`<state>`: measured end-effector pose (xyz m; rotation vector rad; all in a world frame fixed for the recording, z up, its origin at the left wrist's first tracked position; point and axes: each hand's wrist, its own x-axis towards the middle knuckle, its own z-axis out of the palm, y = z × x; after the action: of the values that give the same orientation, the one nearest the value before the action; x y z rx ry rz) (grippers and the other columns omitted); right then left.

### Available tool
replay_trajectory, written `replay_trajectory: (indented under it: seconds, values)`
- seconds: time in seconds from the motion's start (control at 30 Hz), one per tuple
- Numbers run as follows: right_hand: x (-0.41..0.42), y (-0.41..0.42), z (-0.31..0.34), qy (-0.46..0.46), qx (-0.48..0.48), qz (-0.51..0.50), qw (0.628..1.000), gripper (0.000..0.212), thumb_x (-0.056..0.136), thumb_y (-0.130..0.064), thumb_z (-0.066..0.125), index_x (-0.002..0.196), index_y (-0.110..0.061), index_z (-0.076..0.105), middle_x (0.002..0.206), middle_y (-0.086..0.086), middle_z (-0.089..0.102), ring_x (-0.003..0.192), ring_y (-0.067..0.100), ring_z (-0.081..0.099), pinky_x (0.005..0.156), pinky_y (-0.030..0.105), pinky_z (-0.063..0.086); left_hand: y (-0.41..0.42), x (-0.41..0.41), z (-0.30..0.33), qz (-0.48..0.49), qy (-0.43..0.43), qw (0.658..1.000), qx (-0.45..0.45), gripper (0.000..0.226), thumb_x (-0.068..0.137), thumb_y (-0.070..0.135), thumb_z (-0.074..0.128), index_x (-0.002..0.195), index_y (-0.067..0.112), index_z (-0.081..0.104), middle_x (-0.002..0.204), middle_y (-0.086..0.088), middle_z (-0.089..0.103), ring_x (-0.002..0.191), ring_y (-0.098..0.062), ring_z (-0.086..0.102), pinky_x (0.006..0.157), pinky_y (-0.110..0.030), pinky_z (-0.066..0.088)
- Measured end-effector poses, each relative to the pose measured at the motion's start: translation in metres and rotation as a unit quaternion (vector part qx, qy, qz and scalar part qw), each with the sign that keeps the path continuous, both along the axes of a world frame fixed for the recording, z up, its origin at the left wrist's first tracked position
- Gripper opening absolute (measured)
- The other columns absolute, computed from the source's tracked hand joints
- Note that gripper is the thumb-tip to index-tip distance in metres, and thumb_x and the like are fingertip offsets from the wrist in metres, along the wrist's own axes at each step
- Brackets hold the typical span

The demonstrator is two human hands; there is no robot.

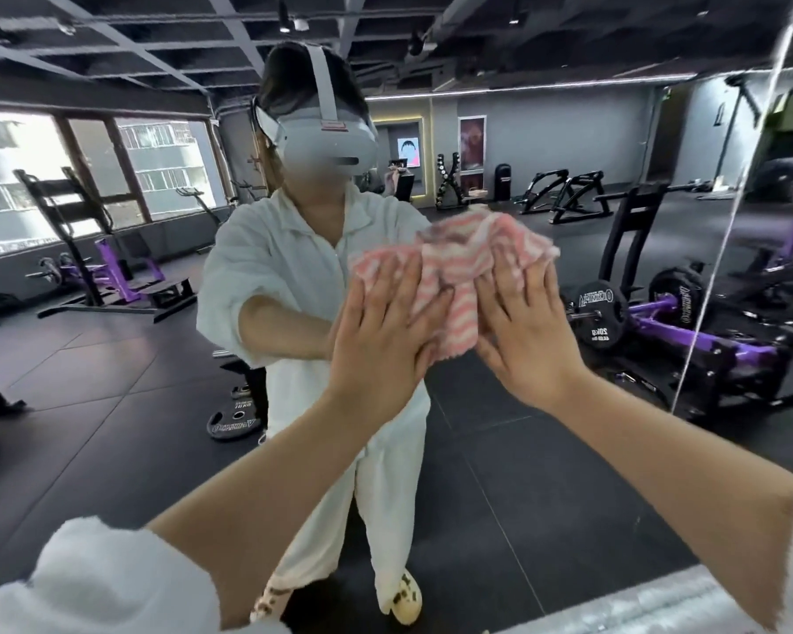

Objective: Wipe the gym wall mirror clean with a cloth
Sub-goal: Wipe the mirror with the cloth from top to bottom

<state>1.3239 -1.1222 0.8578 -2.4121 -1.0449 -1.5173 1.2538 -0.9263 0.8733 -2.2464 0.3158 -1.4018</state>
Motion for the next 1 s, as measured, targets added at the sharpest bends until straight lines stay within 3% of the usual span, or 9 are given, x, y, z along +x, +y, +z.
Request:
replay_trajectory:
  seconds: [0.13, 0.23, 0.3, 0.37, 0.47, 0.53, 0.67, 0.8, 1.0]
  values:
    - [-0.01, -0.023, -0.092, 0.028, -0.083, -0.012, 0.996, 0.066, 0.1, -0.05, 0.015, 0.151, -0.009, 0.013, 0.156, 0.019, 0.011, 0.135, 0.053, 0.023, 0.112, 0.063, 0.009, -0.005, 0.0, -0.083, 0.002, 0.056, 0.993, 0.102, 0.085, 0.079, 0.041, 0.055, 0.151, 0.018, 0.016, 0.156, -0.02, -0.017, 0.144, -0.039, -0.014, 0.116, -0.052, -0.007]
    - [-0.029, -0.044, -0.168, 0.086, -0.155, -0.007, 0.984, 0.07, 0.098, -0.056, 0.013, 0.155, -0.017, -0.002, 0.16, 0.011, 0.004, 0.142, 0.043, 0.019, 0.112, 0.059, 0.014, 0.0, -0.015, -0.149, 0.022, 0.161, 0.975, 0.153, 0.098, 0.064, 0.043, 0.08, 0.145, 0.024, 0.029, 0.157, -0.015, -0.019, 0.146, -0.034, -0.013, 0.116, -0.052, -0.011]
    - [-0.036, -0.05, -0.184, 0.124, -0.131, -0.022, 0.983, 0.069, 0.099, -0.055, 0.013, 0.155, -0.017, -0.002, 0.16, 0.008, 0.006, 0.147, 0.035, 0.007, 0.108, 0.056, 0.02, -0.002, -0.013, -0.159, 0.004, 0.165, 0.976, 0.144, 0.104, 0.063, 0.044, 0.082, 0.148, 0.022, 0.025, 0.158, -0.011, -0.017, 0.146, -0.03, -0.01, 0.117, -0.049, -0.009]
    - [-0.029, -0.05, -0.163, 0.146, -0.094, -0.029, 0.984, 0.065, 0.101, -0.053, 0.009, 0.155, -0.017, 0.002, 0.161, 0.009, 0.004, 0.145, 0.039, 0.013, 0.106, 0.056, 0.023, -0.012, -0.003, -0.137, -0.007, 0.128, 0.981, 0.147, 0.105, 0.074, 0.04, 0.07, 0.152, 0.014, 0.004, 0.159, -0.012, -0.009, 0.146, -0.029, -0.011, 0.118, -0.047, -0.01]
    - [-0.007, -0.057, -0.101, 0.121, -0.02, -0.023, 0.992, 0.064, 0.103, -0.05, 0.009, 0.154, -0.012, 0.001, 0.16, 0.014, -0.012, 0.145, 0.043, 0.004, 0.11, 0.057, 0.017, -0.044, 0.018, -0.07, -0.049, 0.064, 0.99, 0.116, 0.067, 0.087, 0.037, 0.039, 0.147, 0.011, 0.023, 0.154, -0.012, 0.023, 0.146, -0.031, -0.008, 0.118, -0.046, -0.01]
    - [0.013, -0.067, -0.05, 0.088, 0.039, -0.023, 0.995, 0.066, 0.104, -0.047, 0.011, 0.153, -0.004, 0.004, 0.158, 0.021, -0.013, 0.145, 0.039, -0.011, 0.112, 0.061, 0.013, -0.069, 0.033, -0.018, -0.061, 0.045, 0.993, 0.089, 0.06, 0.09, 0.04, 0.03, 0.144, 0.015, 0.031, 0.156, -0.014, 0.016, 0.146, -0.034, -0.008, 0.117, -0.047, -0.012]
    - [0.044, -0.094, 0.033, 0.086, 0.102, -0.075, 0.988, 0.072, 0.102, -0.047, 0.015, 0.15, 0.007, 0.009, 0.153, 0.036, -0.001, 0.141, 0.054, -0.001, 0.111, 0.067, 0.01, -0.113, 0.053, 0.059, -0.065, 0.021, 0.996, 0.05, 0.061, 0.093, 0.048, 0.03, 0.148, 0.024, 0.026, 0.155, -0.016, 0.022, 0.142, -0.037, 0.014, 0.114, -0.05, -0.008]
    - [0.054, -0.116, 0.042, 0.087, 0.115, -0.102, 0.984, 0.072, 0.102, -0.045, 0.009, 0.148, 0.011, 0.007, 0.152, 0.038, -0.001, 0.142, 0.051, -0.001, 0.115, 0.063, 0.006, -0.146, 0.059, 0.074, -0.017, 0.081, 0.995, 0.062, 0.063, 0.1, 0.051, 0.021, 0.151, 0.026, -0.005, 0.157, -0.013, -0.012, 0.145, -0.036, -0.007, 0.106, -0.052, -0.025]
    - [0.05, -0.136, -0.034, 0.159, 0.136, -0.118, 0.971, 0.074, 0.102, -0.048, 0.006, 0.147, 0.011, 0.006, 0.15, 0.041, 0.003, 0.142, 0.043, -0.01, 0.115, 0.061, 0.002, -0.173, 0.064, 0.021, 0.008, 0.181, 0.974, 0.135, 0.075, 0.1, 0.049, 0.027, 0.147, 0.018, -0.024, 0.155, -0.013, -0.027, 0.142, -0.034, -0.021, 0.103, -0.052, -0.023]
